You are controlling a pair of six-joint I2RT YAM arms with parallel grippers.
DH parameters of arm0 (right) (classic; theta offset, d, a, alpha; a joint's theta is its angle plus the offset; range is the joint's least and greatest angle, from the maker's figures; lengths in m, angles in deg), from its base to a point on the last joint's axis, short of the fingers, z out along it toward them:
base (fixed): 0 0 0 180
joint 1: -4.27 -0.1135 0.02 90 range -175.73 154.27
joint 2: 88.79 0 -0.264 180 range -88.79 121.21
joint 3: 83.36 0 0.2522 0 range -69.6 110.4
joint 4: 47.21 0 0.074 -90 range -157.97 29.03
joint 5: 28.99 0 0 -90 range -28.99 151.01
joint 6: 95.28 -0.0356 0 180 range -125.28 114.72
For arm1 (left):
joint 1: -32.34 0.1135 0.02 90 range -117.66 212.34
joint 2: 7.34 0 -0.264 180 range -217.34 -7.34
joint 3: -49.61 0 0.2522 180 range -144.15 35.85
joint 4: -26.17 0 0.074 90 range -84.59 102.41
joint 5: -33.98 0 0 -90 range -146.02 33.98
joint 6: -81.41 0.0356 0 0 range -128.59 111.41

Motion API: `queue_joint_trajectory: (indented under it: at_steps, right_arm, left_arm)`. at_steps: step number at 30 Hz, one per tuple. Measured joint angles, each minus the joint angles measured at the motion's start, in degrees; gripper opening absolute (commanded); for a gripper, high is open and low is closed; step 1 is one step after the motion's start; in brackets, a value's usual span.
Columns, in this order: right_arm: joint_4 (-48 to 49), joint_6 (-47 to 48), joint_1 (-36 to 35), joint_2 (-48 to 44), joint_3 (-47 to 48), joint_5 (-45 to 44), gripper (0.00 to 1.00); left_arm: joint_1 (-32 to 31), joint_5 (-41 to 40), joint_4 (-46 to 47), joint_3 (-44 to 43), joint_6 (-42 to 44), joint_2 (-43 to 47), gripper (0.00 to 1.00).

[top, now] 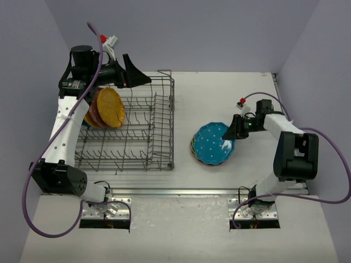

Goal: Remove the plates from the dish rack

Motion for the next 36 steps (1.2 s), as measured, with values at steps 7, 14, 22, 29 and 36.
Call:
queue_joint_trajectory:
  at_steps: [7,14,22,29,36]
  right_arm:
    - [-1.85,0.43,-1.98,1.73,2.93,-2.59,0.40]
    - [-4.08,2.76,-3.00,1.66,5.94,-9.32,0.55]
    - [-5.47,6.19,-3.18,-0.01,8.04,-17.25,0.60]
    - [-5.11,8.67,-4.53,-4.68,8.08,-25.26,0.78]
    - [-5.31,9.45,-5.30,-8.67,9.52,-27.43,0.99]
  left_arm:
    - [0.01,-2.42,-1.97,0.24,2.07,0.19,1.00]
    - [0.01,-4.56,-4.50,0.25,4.51,1.77,1.00]
    - [0.00,-7.10,-5.73,0.25,6.06,2.78,1.00]
    - [0.01,-22.36,-8.46,0.25,8.68,4.98,1.00]
    - [0.23,-46.50,-12.49,-0.27,15.03,4.65,0.85]
